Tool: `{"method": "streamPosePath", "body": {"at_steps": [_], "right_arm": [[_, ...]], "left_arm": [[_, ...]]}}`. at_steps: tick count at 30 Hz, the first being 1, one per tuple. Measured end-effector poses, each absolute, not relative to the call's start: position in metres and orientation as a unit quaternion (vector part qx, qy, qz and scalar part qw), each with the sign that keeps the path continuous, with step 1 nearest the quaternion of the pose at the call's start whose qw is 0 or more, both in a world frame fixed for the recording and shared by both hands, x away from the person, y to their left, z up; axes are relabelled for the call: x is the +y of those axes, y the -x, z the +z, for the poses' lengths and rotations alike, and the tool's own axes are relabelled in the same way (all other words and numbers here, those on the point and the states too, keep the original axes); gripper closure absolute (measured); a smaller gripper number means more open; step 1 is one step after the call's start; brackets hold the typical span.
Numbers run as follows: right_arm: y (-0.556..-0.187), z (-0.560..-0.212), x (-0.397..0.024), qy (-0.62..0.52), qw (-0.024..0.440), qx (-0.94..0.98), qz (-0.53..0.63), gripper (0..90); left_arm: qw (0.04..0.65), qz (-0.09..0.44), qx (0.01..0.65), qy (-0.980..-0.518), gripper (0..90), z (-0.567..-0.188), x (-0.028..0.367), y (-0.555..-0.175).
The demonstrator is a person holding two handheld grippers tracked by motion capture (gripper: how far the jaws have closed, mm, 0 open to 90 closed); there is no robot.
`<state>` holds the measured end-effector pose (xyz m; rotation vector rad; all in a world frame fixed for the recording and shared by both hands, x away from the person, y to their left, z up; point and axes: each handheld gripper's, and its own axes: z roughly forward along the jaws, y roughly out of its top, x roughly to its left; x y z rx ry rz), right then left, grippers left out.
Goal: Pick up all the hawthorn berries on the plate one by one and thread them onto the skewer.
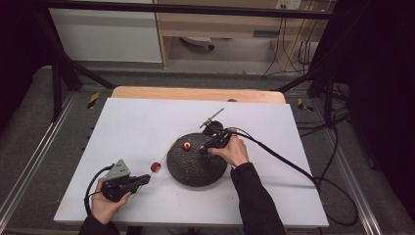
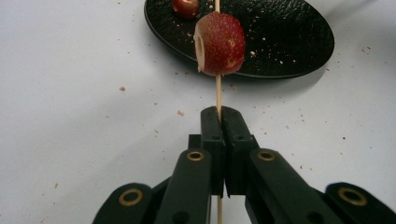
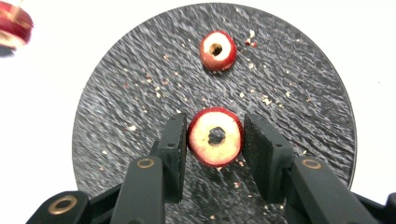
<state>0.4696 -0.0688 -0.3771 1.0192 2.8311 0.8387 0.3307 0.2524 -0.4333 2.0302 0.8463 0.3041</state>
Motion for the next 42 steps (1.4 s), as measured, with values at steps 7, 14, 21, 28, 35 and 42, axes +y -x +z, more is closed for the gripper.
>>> {"method": "streamPosePath", "body": {"at_steps": [7,14,21,28,35,42], "right_arm": [[-0.458,-0.371,-0.073,-0.341,0.014,0.886,0.313,61.5],[-0.447,-0.373,-0.083,-0.361,0.016,0.859,0.363,61.5],[-0.435,-0.381,-0.094,-0.385,0.011,0.816,0.432,61.6],[-0.42,-0.391,-0.102,-0.41,0.003,0.753,0.515,61.6],[-0.407,-0.408,-0.103,-0.433,-0.005,0.698,0.57,61.7],[-0.397,-0.419,-0.103,-0.452,-0.005,0.639,0.622,61.7]], "left_arm": [[0.446,0.124,0.341,-0.818,88.5,-0.433,0.253,-0.33],[0.447,0.125,0.341,-0.817,88.4,-0.432,0.252,-0.329],[0.449,0.126,0.341,-0.816,88.5,-0.432,0.252,-0.329],[0.451,0.126,0.341,-0.815,88.4,-0.432,0.252,-0.328],[0.451,0.126,0.341,-0.815,88.5,-0.432,0.251,-0.328],[0.453,0.126,0.34,-0.814,88.5,-0.432,0.25,-0.327]]}}
